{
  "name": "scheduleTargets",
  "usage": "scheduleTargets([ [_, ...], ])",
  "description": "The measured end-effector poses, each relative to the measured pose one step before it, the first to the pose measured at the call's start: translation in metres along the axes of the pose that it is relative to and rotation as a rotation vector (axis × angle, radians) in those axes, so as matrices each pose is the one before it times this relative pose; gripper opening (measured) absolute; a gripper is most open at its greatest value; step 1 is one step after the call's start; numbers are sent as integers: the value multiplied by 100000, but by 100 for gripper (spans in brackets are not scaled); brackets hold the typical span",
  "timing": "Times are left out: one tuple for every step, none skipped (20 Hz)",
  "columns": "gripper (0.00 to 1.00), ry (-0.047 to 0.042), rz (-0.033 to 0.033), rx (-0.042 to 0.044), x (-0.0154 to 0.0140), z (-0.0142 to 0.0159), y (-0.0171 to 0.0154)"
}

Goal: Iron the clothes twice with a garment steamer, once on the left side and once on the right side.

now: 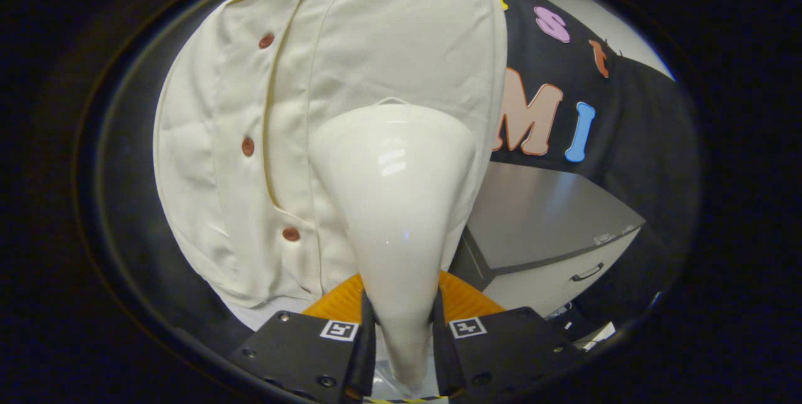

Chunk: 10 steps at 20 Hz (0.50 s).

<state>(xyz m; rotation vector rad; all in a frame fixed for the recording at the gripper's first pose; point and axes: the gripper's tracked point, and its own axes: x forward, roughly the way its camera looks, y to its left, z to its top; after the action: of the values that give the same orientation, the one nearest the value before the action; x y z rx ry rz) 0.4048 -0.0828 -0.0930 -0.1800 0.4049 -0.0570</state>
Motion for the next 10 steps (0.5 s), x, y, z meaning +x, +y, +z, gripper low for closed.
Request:
scheduleTargets([
  [38,934,-133,208,256,-628,96],
  [38,895,-57,84,220,-599,161],
  [38,816,-175,-52,175,-657,176],
  [38,1274,-228,-206,281,-641,70],
  [38,1202,-78,-198,302,-703,165],
  [38,1443,153,149,215,-700,284],
  [38,860,319,929,227,-780,316],
  [38,1212,585,600,467,-542,132],
  [39,1268,362,556,217,-763,49],
  [39,1614,329,329,234,-852,-17],
])
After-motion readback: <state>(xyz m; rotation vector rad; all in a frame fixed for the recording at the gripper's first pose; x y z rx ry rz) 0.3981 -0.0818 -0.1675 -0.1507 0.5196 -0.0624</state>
